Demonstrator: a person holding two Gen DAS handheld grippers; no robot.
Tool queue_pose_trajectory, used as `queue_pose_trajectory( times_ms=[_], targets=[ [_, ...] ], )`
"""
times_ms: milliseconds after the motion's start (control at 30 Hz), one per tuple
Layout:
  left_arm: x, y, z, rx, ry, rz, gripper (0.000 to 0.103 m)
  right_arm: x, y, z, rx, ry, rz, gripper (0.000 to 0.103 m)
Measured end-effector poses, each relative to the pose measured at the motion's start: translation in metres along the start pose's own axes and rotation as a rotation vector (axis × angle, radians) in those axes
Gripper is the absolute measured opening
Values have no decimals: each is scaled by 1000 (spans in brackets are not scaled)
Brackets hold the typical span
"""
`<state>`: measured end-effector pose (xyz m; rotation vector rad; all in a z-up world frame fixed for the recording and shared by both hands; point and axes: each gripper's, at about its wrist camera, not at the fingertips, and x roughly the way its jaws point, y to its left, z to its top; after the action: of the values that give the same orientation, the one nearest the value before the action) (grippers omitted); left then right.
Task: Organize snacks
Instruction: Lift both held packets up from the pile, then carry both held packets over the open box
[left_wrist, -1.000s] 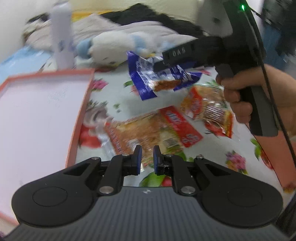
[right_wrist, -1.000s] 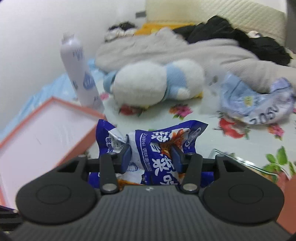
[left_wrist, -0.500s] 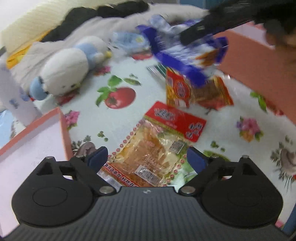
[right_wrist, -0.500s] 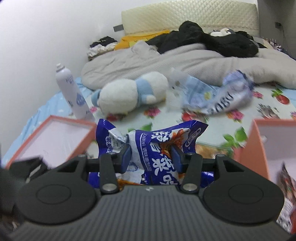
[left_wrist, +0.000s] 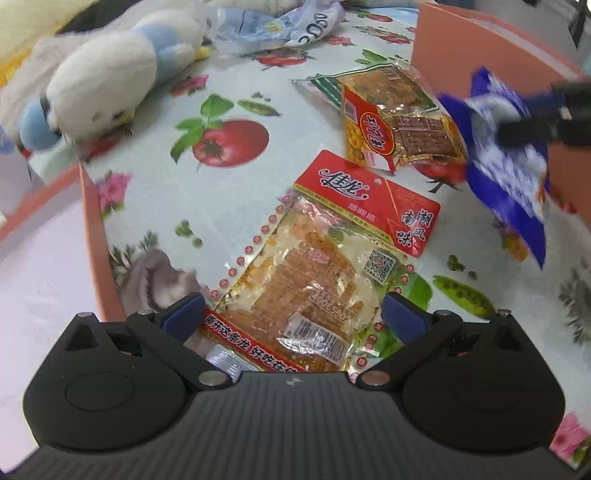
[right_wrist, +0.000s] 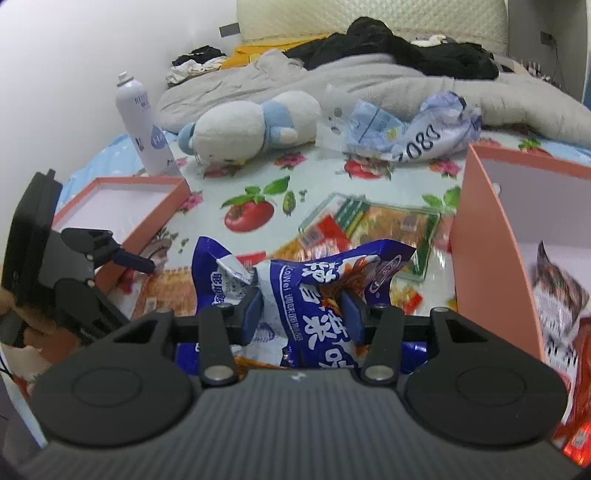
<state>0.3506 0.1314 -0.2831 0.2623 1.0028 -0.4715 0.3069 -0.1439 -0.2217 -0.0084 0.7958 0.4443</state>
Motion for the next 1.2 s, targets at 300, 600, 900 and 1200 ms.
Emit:
queue_pose_trajectory(
  times_ms=[300, 600, 900, 1200],
  targets=[
    [-10, -33, -13, -54, -16, 45, 89, -11, 14, -46, -11, 96, 13, 50],
    [-29, -78, -24, -125, -26, 93, 54, -46, 25, -70, -23, 100, -8, 50],
    [-60, -99, -54, -345, -47, 98, 47, -92, 25, -66, 12, 37, -29, 50],
    [-115, -118, -77, -594, -126, 75, 47, -138, 36, -66, 30, -23, -30, 50]
  ],
)
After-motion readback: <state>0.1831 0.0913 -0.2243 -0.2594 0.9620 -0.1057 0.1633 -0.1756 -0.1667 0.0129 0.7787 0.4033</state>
